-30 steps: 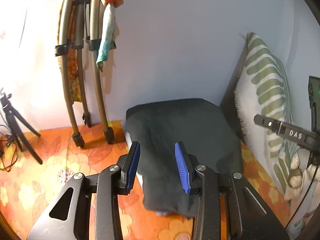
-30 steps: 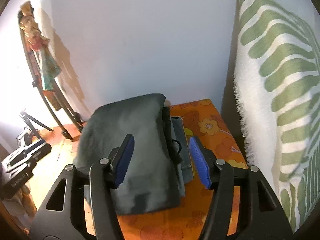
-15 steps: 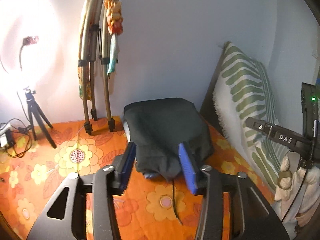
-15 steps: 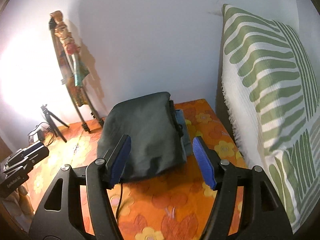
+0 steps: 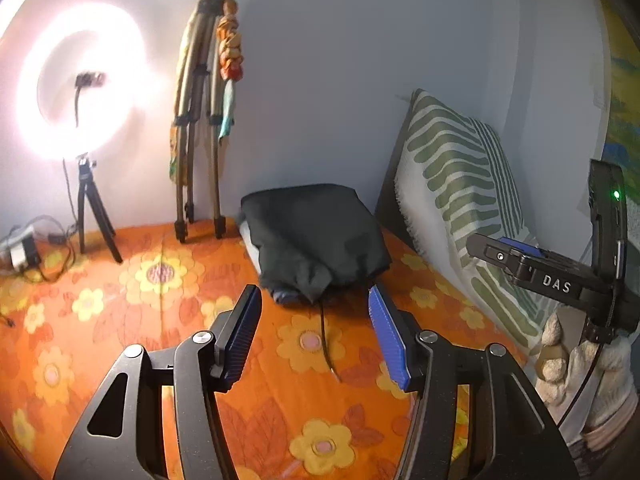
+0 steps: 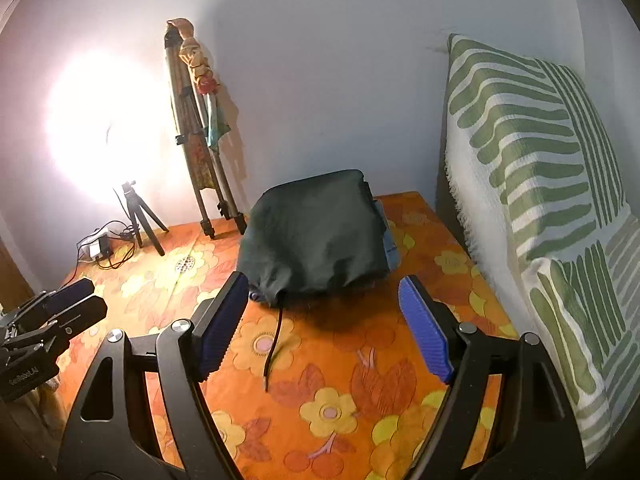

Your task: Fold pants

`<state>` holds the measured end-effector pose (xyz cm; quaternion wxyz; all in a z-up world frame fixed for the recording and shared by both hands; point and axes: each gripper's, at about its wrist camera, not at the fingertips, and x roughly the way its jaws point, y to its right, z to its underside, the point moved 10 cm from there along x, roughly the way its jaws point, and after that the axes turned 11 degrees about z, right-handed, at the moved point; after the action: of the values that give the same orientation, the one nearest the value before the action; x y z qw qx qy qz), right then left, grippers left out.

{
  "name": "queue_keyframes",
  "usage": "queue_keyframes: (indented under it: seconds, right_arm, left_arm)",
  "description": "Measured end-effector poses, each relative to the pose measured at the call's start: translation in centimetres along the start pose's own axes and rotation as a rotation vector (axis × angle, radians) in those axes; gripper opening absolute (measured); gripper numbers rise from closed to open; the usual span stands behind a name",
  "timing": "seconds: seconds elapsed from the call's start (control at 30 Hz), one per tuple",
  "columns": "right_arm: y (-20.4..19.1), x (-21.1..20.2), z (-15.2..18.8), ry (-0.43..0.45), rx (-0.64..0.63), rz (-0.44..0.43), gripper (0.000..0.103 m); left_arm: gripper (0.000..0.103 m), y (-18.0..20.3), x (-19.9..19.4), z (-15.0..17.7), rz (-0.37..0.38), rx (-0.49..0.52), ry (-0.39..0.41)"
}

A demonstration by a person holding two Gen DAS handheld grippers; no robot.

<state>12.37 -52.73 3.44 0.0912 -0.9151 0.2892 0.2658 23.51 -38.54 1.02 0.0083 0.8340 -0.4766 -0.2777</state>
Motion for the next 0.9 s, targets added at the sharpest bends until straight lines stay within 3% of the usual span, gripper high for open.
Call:
queue_keyframes:
  seconds: [0.33, 0.5, 0.67, 0.9]
  right_arm:
    - [-1.2, -1.4, 2.6, 0.028, -0.033, 0.055, 0.093]
    - [-2.1, -0.7, 3.8, 0.013, -0.055, 0.055, 0.093]
    - [-2.3, 0.2, 4.9, -0.012, -0.067, 0.06, 0.093]
    - [-2.3, 0.5, 5.4, -0.01, -0.089, 0.081, 0.093]
  left_arm:
    - [0.066, -0.9, -0.9, 2.4, -0.06, 0.012, -0.014]
    - [0.08, -1.3, -1.1, 3.1, -0.082, 0.0, -0.021]
    - [0.082, -1.6, -1.0, 3.9, -0.125, 0.016, -0.036]
    - [0.082, -1.8, -0.8, 4.6, -0.129, 0.008, -0.06]
